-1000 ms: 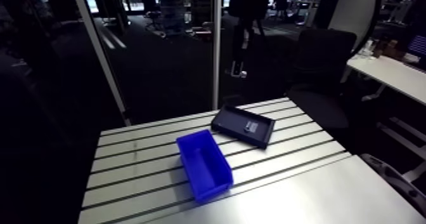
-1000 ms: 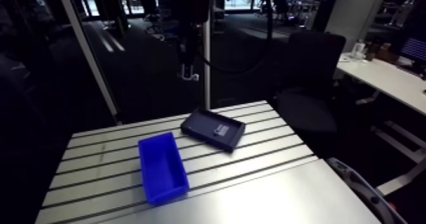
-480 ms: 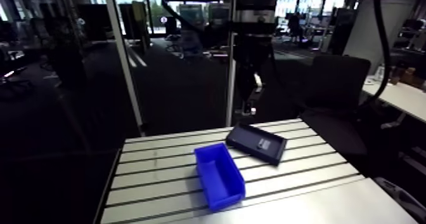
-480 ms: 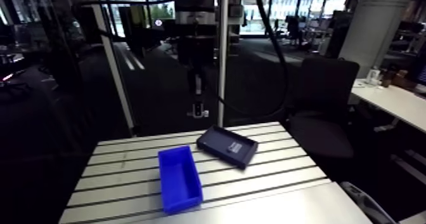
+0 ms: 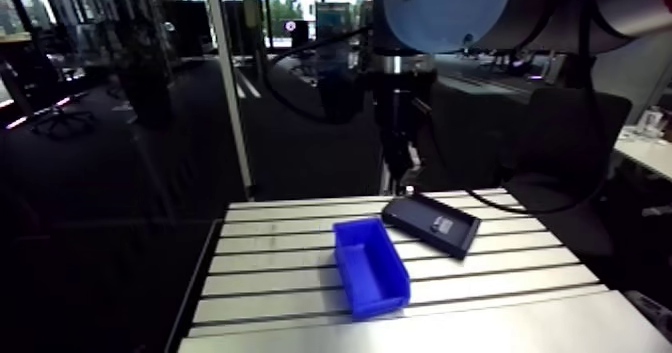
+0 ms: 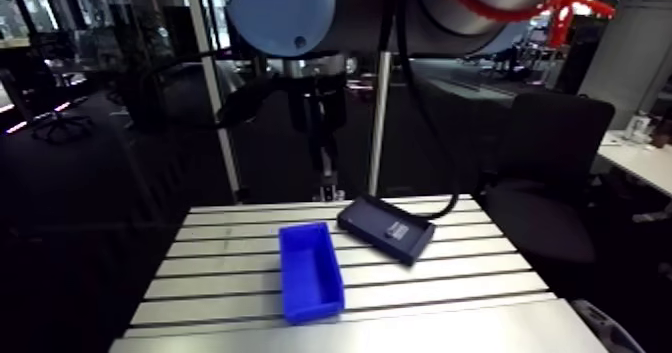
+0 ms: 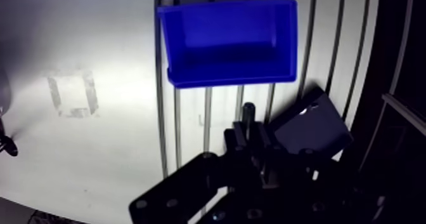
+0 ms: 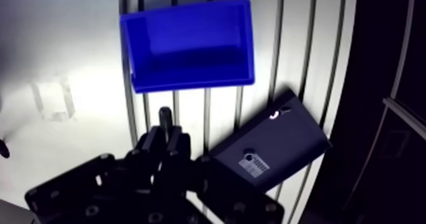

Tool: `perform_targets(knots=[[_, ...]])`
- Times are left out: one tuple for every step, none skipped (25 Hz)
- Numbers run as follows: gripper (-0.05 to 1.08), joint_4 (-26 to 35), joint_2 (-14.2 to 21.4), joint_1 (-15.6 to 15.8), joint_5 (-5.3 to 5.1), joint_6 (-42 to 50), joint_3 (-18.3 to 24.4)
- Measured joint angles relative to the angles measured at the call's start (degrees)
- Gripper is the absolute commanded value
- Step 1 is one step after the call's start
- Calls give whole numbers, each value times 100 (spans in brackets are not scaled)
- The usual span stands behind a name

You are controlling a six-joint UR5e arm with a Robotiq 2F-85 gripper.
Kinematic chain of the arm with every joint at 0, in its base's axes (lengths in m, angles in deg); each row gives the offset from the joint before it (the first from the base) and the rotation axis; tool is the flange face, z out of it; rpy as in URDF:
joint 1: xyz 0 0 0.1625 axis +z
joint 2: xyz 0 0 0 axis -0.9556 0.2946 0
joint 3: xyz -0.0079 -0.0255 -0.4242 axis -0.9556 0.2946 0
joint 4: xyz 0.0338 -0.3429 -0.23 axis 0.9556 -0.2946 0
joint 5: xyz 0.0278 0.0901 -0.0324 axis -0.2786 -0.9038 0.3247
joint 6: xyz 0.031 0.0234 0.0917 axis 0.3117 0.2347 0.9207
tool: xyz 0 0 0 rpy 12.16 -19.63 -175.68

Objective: Pick up the M10 bolt from the tray and put it into the blue bin.

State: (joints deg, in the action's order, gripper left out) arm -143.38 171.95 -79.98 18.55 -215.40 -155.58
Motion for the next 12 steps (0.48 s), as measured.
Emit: perform_targets(knots=[[104,-33,-15,17,-17,10,-22],[104,-56,-28,30,-34,18,-40],[103,-71,-38,39,-49,24,-51],[103,-85,-49,46,-59,29,-64],[103,-93,-58,51,-67,35,-76],[103,-100,-73,56,-72,38,-86],[103,-104,-95,59,-77,44,-97],[103,-107,-112,60,-81,52,-105],[103,-109,-134,60,-87,63,-116],[103,-111,-159,60,-95,80,-127],[103,-114,-182,60,-107,96,-140],[103,-119,-207,61,-120,113,-157]])
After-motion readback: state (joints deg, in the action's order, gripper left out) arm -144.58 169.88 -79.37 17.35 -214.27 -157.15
